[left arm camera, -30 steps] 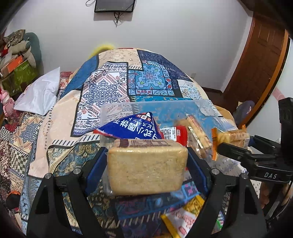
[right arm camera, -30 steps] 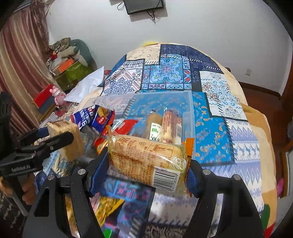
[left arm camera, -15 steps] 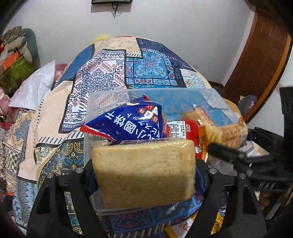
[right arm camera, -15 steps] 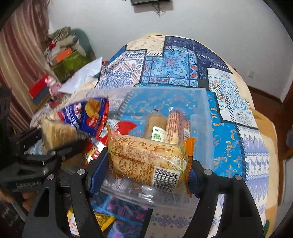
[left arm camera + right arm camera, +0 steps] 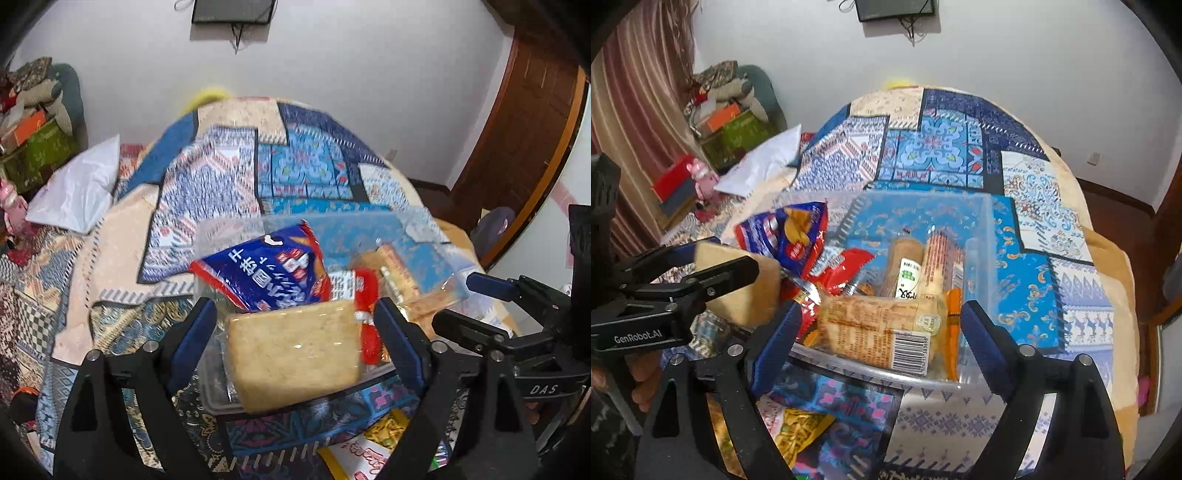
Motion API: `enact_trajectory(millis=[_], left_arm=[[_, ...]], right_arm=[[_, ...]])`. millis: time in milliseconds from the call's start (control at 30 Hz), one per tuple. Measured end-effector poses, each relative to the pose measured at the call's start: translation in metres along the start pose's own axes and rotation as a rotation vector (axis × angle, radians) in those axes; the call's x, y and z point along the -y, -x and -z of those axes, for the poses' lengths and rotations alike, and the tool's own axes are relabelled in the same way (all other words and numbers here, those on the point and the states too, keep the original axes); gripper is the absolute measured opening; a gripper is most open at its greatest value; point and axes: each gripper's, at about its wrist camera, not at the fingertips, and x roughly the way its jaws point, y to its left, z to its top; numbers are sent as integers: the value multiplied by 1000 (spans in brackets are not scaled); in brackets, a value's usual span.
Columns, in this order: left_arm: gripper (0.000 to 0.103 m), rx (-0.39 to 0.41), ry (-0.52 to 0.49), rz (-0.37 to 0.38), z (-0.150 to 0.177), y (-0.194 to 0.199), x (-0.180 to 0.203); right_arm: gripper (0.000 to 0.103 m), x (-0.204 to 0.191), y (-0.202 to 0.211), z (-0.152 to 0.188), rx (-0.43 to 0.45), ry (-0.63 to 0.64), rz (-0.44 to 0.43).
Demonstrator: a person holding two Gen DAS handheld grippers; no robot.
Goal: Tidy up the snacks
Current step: 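Place the cracker pack and bread loaf into the clear box and release both, then grasp the green-striped cookie bag with the right tool while the left tool grasps the peanut bag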
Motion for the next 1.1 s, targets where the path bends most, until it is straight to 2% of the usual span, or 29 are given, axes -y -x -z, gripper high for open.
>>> enact_trajectory(millis=[233, 400, 567, 833, 1100], left_arm=[[92, 48, -87, -39, 6, 46, 16], [92, 26, -151, -65, 32, 70, 25], [92, -18, -150, -68, 65, 84, 24], [92, -86, -96, -65, 112, 94, 10], [92, -147, -93, -80, 149, 89, 1]], right_arm=[[86, -3, 33, 7, 44, -14, -14], [86, -9, 54, 22, 51, -21, -28], [86, -19, 66, 44, 35, -20, -36], [86, -47, 63, 88, -38, -16, -76], [86, -72, 33, 122, -126, -11, -98]])
